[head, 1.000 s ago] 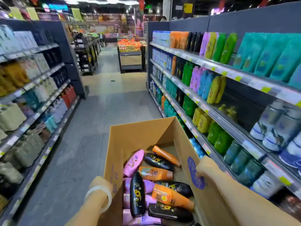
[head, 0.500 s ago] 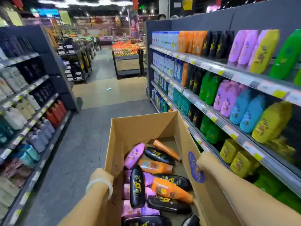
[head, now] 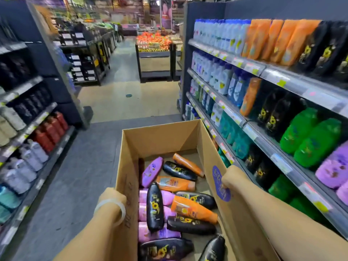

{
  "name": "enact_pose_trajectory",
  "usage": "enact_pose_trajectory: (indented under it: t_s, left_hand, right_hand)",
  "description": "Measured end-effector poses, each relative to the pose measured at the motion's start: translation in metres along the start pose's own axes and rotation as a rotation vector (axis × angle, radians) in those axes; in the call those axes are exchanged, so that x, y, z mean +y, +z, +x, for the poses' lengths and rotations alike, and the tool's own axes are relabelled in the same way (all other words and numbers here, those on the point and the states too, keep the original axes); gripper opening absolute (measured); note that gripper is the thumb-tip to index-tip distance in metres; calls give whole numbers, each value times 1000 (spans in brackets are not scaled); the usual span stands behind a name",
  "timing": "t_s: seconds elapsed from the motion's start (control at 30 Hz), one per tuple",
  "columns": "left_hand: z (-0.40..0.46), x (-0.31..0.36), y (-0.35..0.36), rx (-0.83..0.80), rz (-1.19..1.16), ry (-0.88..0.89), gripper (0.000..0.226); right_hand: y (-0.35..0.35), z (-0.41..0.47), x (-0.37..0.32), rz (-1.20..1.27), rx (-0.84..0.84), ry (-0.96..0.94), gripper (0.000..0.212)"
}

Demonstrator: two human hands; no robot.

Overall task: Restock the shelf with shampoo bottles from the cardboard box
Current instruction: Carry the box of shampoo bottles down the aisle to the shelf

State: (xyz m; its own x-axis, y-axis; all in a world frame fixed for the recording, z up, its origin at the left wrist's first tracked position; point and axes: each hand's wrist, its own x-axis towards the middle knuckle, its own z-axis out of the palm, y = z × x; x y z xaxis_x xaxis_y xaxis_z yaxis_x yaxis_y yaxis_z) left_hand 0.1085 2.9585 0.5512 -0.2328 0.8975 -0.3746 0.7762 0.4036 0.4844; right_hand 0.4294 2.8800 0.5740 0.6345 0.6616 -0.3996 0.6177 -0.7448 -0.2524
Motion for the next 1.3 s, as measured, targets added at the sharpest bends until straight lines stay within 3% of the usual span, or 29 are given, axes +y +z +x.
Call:
enact_pose_trajectory:
  t_s: [0.2,0.37,0.53,0.83,1.0,1.3]
  left_hand:
    - [134,100,4,5,3,22,20]
    - [226,171,12,-2,18,18,25]
    - [322,237,42,-24,14,49,23]
    - [498,317,176,-67,48,-76,16]
    - [585,337,262,-43,48,-121,28]
    - [732,346,412,-70,-7,-157,17]
  right_hand:
    - [-21,132,-80,49,-12,48,20]
    - [-39,227,-136,38,-16,62,26]
    - [-39,343,-177,30,-13,84,46]
    - [16,583,-218,66,-100,117,31]
    - [57,696,-233,19,-105,105,26]
    - [167,868,-240,19,-69,114,35]
